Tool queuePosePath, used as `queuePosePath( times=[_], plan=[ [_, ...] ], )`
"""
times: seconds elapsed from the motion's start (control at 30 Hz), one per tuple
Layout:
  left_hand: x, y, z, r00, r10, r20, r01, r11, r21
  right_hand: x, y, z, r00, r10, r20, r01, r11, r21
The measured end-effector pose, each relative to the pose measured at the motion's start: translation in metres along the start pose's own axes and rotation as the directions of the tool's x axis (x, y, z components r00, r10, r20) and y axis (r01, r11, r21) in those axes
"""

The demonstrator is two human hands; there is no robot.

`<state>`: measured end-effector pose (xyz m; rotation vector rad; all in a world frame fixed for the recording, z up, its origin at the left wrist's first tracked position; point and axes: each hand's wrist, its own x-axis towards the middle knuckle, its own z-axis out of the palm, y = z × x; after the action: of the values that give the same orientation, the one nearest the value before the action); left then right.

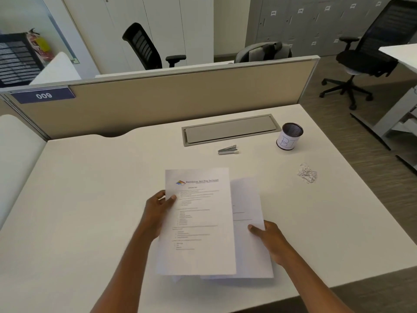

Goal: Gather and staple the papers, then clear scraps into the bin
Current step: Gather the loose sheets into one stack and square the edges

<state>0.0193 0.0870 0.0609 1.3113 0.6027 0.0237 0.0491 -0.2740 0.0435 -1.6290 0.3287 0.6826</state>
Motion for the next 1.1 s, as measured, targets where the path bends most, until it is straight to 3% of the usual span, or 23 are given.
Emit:
queuePosePath(
  times=[0.2, 0.4, 0.7, 0.87, 1.03, 1.1],
  plan=[
    [-0.012, -0.032, 0.037, 1.0, -0.01, 0.006, 0.01, 1.0, -0.015, -0.006, -0.005, 0.016, 0.998, -0.011, 0.068, 0.01, 1.0, 0.016],
    [-0.016, -0.048, 0.05, 0.997, -0.003, -0.082, 0.001, 1.0, -0.018, -0.011, -0.011, 0.017, 0.995, -0.014, 0.103, 0.01, 0.999, 0.04],
    [-0.018, -0.059, 0.054, 0.985, -0.097, -0.14, 0.101, 0.995, 0.023, -0.019, -0.016, 0.017, 0.986, -0.035, 0.164, 0.03, 0.999, 0.029],
    [-0.021, -0.065, 0.057, 0.979, -0.122, -0.164, 0.126, 0.992, 0.012, -0.016, -0.02, 0.021, 0.989, -0.028, 0.148, 0.012, 0.994, 0.107],
    [-0.025, -0.063, 0.062, 0.982, -0.088, -0.169, 0.095, 0.995, 0.033, -0.004, -0.006, 0.019, 0.99, -0.091, 0.104, 0.091, 0.996, 0.002],
    [-0.026, -0.058, 0.06, 0.972, -0.018, -0.236, 0.045, 0.993, 0.111, -0.001, -0.006, 0.017, 0.992, -0.096, 0.086, 0.098, 0.995, -0.01]
  ],
)
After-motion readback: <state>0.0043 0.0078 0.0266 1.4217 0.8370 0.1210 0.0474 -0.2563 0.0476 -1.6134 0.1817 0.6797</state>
